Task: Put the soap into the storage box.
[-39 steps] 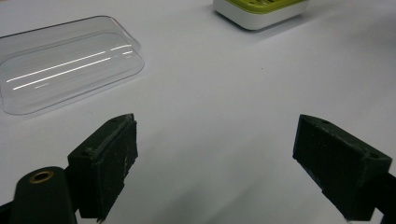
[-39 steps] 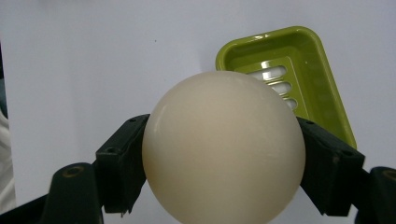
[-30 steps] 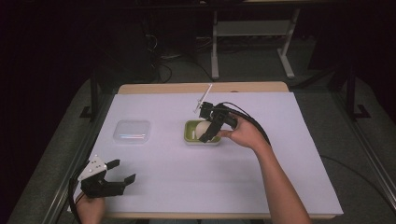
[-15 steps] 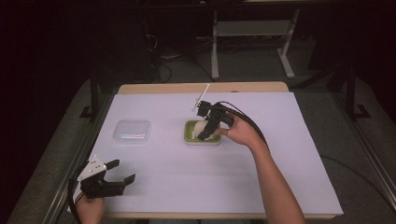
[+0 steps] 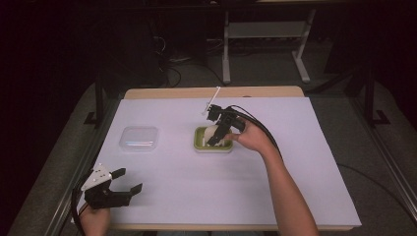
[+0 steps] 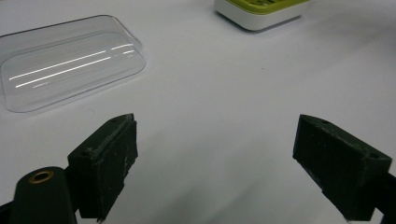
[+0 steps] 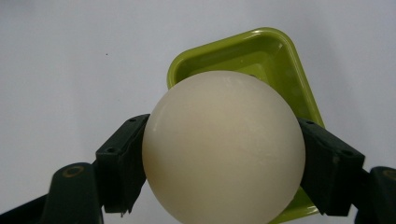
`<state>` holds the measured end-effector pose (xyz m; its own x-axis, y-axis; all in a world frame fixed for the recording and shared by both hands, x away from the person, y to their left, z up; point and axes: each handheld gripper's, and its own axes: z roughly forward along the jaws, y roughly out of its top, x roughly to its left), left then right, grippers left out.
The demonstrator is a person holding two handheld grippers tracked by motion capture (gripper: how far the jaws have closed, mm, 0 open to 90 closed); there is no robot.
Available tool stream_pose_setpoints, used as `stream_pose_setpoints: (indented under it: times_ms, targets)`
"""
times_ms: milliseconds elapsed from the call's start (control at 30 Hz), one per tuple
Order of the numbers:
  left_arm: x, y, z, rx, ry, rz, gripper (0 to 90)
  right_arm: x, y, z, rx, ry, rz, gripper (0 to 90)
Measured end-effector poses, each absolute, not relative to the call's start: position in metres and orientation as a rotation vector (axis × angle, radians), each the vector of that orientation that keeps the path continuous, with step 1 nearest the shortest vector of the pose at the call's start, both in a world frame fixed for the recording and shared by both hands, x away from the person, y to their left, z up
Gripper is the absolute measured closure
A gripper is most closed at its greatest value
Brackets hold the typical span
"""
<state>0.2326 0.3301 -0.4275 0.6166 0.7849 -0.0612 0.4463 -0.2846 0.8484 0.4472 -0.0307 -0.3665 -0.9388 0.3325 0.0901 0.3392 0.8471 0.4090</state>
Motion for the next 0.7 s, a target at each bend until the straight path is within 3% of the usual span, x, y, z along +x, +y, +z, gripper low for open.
stream_pose_setpoints:
  times_ms: [700]
  targets:
    - [0.232, 0.330, -0.428, 1.926, 0.984, 0.456, 13.0, 0.459, -0.028, -0.381, -0.592, -2.991, -0.626, 24.1]
